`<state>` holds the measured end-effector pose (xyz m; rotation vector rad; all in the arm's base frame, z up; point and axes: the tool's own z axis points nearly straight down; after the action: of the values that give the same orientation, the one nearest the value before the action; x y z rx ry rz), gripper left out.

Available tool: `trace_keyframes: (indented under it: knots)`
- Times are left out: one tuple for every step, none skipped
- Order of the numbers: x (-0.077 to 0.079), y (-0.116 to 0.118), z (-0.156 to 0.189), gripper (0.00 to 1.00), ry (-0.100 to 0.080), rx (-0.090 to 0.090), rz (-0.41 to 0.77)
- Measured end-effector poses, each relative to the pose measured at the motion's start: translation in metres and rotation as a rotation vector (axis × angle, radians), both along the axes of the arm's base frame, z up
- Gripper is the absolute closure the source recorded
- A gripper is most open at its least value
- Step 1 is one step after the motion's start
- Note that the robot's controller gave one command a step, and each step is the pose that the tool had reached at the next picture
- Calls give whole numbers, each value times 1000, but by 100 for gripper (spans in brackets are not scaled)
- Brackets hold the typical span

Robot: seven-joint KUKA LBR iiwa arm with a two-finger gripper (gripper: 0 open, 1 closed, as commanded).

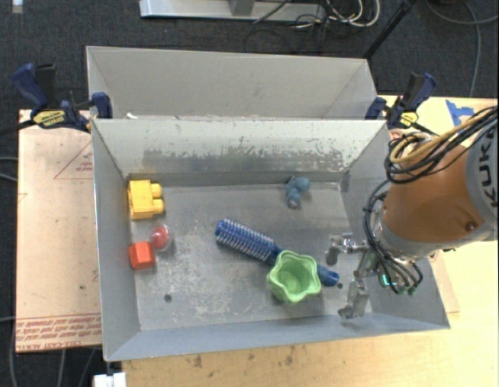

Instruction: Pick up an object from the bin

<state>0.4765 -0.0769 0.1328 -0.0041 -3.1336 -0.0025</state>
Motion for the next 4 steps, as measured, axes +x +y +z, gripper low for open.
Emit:
trace_keyframes:
  knots:
    - [30,42,-60,0,-12,-1,151]
    - [39,109,-61,0,-16,1,316]
    - [34,125,-61,0,-12,0,387]
    - [34,126,-61,100,-14,0,390]
